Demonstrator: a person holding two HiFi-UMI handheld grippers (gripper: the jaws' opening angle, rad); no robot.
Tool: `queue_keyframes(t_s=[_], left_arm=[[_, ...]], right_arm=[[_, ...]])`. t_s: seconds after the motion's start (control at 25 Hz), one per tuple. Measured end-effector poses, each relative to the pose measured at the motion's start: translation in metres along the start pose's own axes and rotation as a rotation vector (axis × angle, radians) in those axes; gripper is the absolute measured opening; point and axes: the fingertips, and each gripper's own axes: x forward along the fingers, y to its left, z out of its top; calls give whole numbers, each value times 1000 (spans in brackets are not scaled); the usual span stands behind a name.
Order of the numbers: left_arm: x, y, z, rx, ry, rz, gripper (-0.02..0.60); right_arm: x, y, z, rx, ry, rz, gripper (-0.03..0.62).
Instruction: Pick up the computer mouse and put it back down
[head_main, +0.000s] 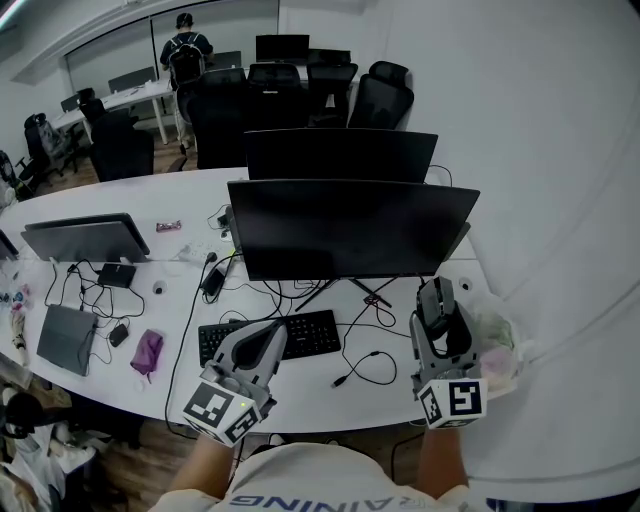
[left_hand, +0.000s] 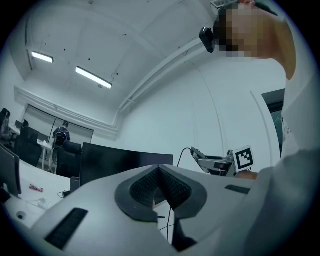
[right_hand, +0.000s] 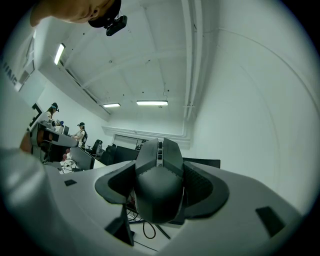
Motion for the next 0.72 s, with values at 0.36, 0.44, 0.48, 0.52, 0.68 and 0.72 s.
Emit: queue_keyframes(t_s=[0.36,0.44,0.48,0.52,0.68,0.72], left_arm=[[1,-9,-6,-16,22,-13,5],[0,-10,-10,-17,30,-13,5],[0,-11,-12,-17,34,-13,5],[-1,-12,-13,-18,39,-13,5],[-1,-16,-22,-29,67,-20,5],[-1,-17,-24,-32,75,-22,5]], right_arm=[[0,-7,-23,-30,75,-2,299],[0,-10,-37,-29,112,-8,299],[-1,-12,-44,-28,131,-11,298],[-2,-14,-51,-27,149,-14,299],[-5,-20,-81,-13,223,-20,299],[-6,-21,-89,-7,241,-22,299]])
